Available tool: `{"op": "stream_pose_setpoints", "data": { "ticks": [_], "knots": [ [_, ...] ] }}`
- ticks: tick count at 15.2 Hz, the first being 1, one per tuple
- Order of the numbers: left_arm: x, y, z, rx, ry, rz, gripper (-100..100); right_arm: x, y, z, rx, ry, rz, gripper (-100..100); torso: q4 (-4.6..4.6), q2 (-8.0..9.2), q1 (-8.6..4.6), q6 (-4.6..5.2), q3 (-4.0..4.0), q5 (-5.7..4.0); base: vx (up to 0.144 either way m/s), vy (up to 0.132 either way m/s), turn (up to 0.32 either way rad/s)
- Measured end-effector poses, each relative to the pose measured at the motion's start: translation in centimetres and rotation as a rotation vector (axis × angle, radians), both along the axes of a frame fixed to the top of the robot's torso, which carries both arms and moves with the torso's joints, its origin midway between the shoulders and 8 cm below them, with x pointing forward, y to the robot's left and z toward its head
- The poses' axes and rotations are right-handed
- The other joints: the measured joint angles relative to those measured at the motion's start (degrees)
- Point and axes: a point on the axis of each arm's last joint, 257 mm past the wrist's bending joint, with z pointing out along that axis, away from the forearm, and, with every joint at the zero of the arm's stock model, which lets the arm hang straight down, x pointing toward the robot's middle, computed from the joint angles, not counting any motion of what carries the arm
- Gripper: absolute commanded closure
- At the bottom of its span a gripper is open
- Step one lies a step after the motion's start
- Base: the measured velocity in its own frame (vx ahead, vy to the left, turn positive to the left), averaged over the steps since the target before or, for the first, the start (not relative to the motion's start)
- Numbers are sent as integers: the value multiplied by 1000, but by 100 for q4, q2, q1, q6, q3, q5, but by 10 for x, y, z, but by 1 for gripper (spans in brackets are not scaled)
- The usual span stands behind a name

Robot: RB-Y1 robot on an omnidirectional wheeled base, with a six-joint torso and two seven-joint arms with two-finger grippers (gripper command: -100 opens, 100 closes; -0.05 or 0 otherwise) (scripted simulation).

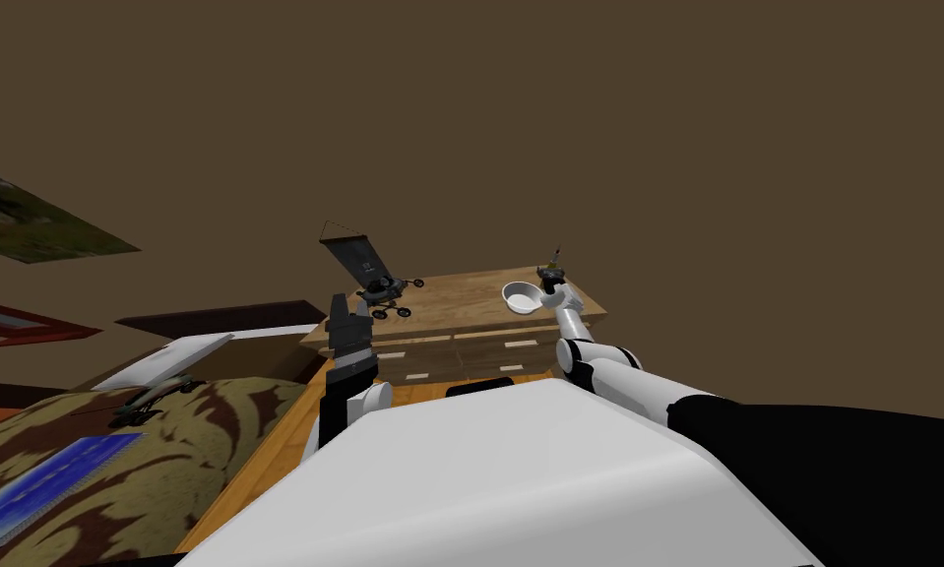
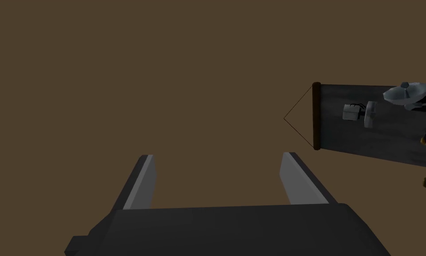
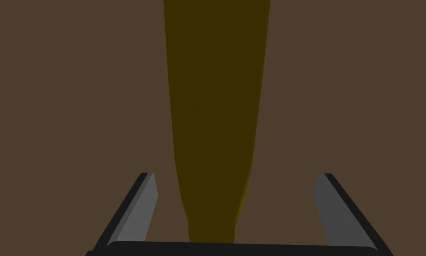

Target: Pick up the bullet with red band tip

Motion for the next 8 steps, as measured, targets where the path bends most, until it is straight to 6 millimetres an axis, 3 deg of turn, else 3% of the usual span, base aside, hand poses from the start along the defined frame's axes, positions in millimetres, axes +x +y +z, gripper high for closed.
{"op": "stream_pose_setpoints", "data": {
  "ticks": [8],
  "knots": [
    [0, 0, 0, 0, 0, 0, 0, 8, -22, 0, 6, 5, 30, -100, -1, 0, -2, -1, 0, -1, 20, 52, -21]
  ]
}}
